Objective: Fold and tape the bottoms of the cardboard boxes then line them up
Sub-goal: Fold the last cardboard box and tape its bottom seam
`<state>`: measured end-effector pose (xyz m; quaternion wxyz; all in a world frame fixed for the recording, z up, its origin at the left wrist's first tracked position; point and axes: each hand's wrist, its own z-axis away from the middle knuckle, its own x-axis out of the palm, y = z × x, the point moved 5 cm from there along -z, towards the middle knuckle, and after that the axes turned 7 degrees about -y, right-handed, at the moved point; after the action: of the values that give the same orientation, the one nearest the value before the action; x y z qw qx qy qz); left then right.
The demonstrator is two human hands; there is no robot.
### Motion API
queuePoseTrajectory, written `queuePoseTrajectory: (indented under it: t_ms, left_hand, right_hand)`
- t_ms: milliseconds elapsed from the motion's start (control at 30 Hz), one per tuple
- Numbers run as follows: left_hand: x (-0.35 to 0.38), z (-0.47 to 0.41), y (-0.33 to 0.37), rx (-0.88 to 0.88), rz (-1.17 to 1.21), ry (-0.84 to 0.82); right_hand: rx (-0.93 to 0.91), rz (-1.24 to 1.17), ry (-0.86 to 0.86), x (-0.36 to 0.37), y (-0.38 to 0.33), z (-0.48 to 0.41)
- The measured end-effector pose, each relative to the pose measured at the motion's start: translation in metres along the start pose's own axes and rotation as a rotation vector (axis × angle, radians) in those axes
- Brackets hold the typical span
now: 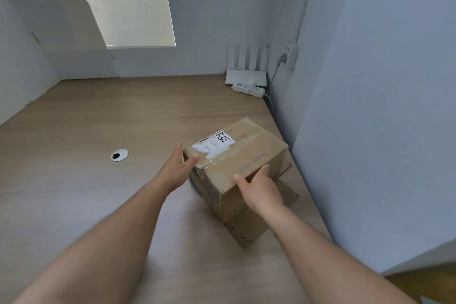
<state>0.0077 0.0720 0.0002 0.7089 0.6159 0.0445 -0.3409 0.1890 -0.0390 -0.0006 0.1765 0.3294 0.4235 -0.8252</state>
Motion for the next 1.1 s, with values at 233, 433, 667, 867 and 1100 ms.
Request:
queuePoseTrajectory:
  t_ms: [233,433,667,867,1100]
  left_hand:
    - [0.01,0.023,-0.012,-0.035,-0.201,-0.002]
    - [0.035,0.09,-0.022,-0.05,-0.386,0.139]
    - [0.058,0.142,-0.031,-0.028,-0.375,0.272]
    - [0.051,0.138,-0.031,0.005,-0.366,0.163]
    - [0.055,0.158,-0.039,0.031,-0.281,0.173]
  right_hand:
    - [-0.08,-0.101,0.058,-0.011,0.016,-0.02]
    - [-0.265,0.207,-0.169,0.003,0.018,0.031]
    - [-0.35,0.504,0.017,0.022,0.034,0.064]
    - [-0.343,0.402,-0.052,0.013,0.033,0.056]
    - [-0.378,0.386,-0.123,0.007,0.037,0.061]
